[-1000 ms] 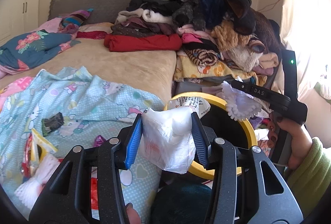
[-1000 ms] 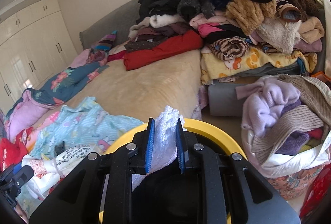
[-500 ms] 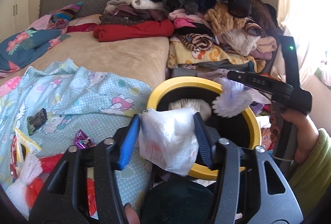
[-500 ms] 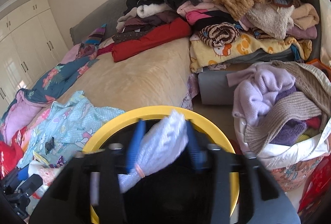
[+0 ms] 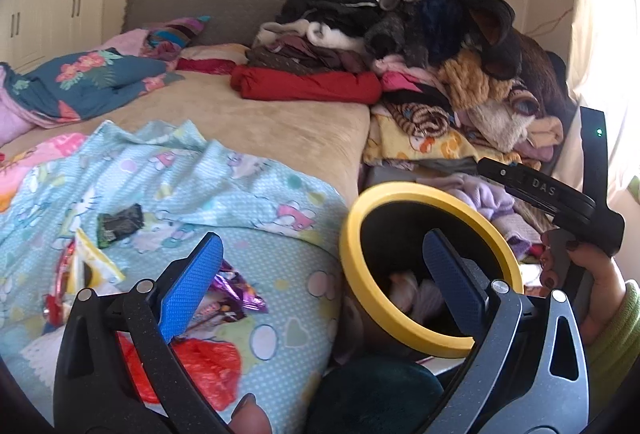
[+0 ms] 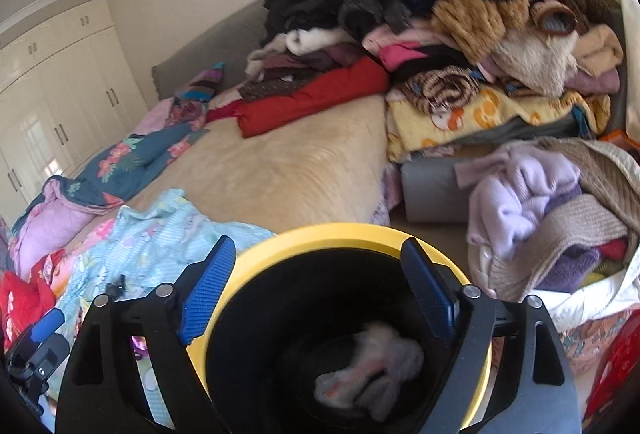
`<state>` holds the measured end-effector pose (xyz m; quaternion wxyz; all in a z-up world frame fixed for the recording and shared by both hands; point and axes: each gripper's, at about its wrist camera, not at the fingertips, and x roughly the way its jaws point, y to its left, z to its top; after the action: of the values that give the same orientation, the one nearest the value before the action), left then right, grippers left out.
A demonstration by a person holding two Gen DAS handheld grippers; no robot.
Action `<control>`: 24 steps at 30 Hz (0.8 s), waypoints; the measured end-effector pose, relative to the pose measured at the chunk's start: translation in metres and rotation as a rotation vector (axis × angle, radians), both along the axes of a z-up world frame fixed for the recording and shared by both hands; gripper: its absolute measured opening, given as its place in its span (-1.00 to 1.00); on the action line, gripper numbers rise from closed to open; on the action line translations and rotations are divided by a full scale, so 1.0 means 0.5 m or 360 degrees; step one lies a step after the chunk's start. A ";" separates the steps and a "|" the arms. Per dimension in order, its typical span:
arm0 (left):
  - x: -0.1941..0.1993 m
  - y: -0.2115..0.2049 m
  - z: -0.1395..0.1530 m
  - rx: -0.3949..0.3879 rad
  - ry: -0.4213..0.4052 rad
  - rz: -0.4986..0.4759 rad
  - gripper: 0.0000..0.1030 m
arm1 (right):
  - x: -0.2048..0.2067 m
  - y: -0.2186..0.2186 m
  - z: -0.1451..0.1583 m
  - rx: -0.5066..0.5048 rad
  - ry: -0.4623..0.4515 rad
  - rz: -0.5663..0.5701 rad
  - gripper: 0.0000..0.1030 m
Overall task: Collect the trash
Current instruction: 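Open the left tool over the bin while the right tool releases the foam mesh, then move both open tools back over the trash pile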
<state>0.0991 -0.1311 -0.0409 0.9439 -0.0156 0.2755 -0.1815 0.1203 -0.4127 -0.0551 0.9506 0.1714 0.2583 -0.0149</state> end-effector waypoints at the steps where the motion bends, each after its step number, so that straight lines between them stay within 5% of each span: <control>1: -0.001 0.006 0.003 -0.0001 -0.0009 0.0010 0.79 | -0.001 0.007 0.005 -0.0009 -0.0012 0.0012 0.63; 24: -0.034 0.150 0.064 -0.0065 -0.0190 0.0275 0.79 | -0.024 0.176 0.075 -0.0077 -0.0174 0.0286 0.78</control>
<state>0.0824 -0.0563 -0.0089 0.9702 -0.0476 0.2127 -0.1057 0.1084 -0.3246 -0.0177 0.9647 0.1250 0.2199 0.0734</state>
